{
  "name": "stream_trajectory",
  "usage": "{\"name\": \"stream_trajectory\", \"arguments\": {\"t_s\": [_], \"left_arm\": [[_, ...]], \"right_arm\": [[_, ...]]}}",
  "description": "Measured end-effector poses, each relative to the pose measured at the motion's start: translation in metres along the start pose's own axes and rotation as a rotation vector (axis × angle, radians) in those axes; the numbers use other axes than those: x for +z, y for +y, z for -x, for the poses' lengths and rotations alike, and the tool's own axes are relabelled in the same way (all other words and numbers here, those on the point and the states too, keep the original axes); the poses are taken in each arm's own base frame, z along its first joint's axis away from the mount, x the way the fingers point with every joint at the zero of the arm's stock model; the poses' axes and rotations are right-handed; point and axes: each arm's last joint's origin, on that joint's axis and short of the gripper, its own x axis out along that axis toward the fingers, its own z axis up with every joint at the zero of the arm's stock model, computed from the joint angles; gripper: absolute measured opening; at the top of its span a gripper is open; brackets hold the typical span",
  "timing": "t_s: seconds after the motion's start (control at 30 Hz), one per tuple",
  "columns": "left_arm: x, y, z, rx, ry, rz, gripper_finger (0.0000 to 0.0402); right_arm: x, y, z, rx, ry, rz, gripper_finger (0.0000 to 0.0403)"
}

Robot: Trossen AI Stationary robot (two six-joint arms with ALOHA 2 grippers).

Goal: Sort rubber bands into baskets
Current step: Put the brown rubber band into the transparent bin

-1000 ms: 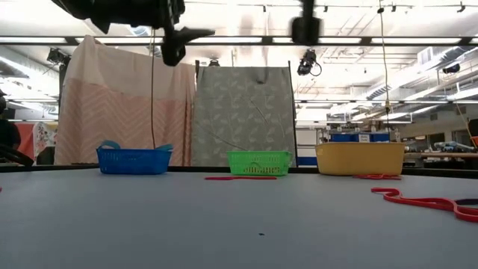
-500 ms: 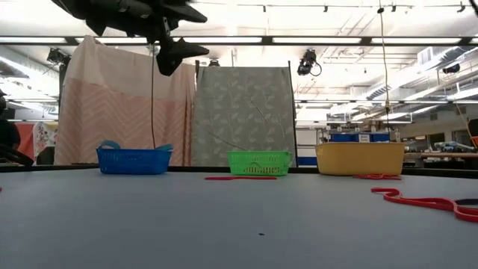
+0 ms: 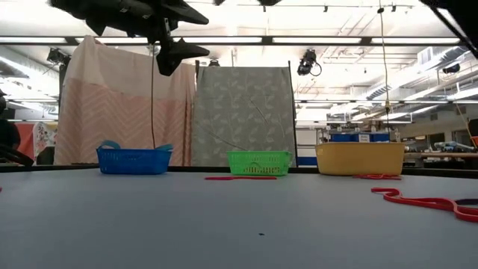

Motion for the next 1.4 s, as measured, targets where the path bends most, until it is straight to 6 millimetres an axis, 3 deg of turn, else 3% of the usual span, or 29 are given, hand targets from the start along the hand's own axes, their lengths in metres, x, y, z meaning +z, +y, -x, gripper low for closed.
{"name": "stream_trajectory", "arguments": {"t_s": [0.23,0.43,0.8,0.97,1.13,1.4], "left_arm": [[0.0,0.001,0.0,0.019,-0.009,0.002,0.0286],[0.0,0.001,0.0,0.021,-0.01,0.04,0.0286],[0.0,0.001,0.0,0.03,-0.016,0.087,0.0286],[0.001,0.002,0.0,0.072,-0.038,0.087,0.0286],[0.002,0.003,0.0,0.108,-0.058,0.088,0.0286],[0.002,0.004,0.0,0.149,-0.08,0.088,0.0286]], "right_arm": [[-0.022,-0.025,-0.022,0.013,0.073,-0.064,0.0006],[-0.035,-0.037,-0.024,-0.083,0.118,-0.063,0.0039],[-0.017,-0.002,-0.013,-0.152,0.23,0.277,0.0219],[-0.013,0.009,-0.004,-0.212,0.317,0.385,0.0277],[-0.011,0.012,-0.003,-0.21,0.332,0.454,0.0291],[-0.011,0.017,-0.001,-0.141,0.419,0.561,0.0266]]}}
